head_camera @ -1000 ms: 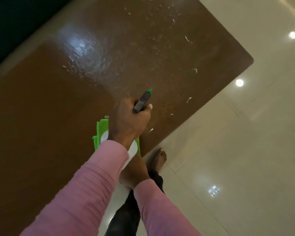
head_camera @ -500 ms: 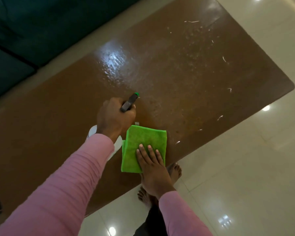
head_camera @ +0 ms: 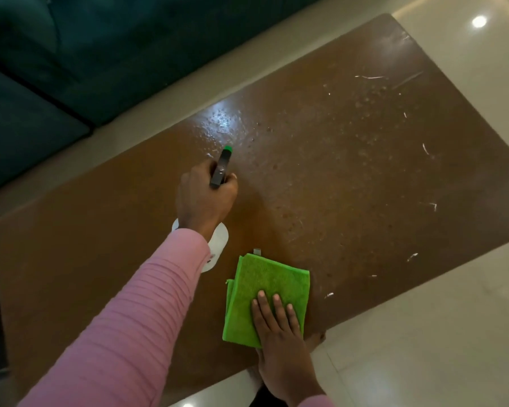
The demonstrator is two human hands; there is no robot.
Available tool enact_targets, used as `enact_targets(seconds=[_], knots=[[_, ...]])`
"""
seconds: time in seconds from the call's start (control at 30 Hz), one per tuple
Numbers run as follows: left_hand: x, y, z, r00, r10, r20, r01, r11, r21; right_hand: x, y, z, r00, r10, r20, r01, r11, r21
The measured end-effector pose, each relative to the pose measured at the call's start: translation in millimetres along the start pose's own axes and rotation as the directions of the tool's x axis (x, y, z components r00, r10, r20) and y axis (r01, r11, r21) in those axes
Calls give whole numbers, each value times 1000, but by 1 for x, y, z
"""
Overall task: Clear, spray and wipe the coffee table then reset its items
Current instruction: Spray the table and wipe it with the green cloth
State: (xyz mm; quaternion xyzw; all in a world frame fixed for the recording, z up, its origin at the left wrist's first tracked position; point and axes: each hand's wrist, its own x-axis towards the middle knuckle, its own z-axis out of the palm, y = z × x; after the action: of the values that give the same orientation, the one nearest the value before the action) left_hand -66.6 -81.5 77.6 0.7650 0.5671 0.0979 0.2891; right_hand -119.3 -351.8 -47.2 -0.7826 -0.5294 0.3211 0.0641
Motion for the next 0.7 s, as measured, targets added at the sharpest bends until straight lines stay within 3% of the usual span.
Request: enact_targets(seconds=[0.17,0.4,0.53,0.63,0.7], knots=[[8,-13,-13,996,-23,-84,20,999,-42,1,-2,1,1000,11,-22,-11,1000,-2],[2,-40,-25,997,-22,-71,13,992,-129,-1,-6,-4,999,15,-50,-16,999,-32],[-41,-58,-12,999,46,12,-43,982,-185,-1,-12,-12,1000,25,-4,-25,998,-50],[-73,-69,-1,998,-10,56,25,959,-281,-8,17,-17,997,-66,29,68,995,-77],[-92,-70,3,994,-62,93,90,938,-335,-13,59,-31,1000,-12,-16,11,996,-89]])
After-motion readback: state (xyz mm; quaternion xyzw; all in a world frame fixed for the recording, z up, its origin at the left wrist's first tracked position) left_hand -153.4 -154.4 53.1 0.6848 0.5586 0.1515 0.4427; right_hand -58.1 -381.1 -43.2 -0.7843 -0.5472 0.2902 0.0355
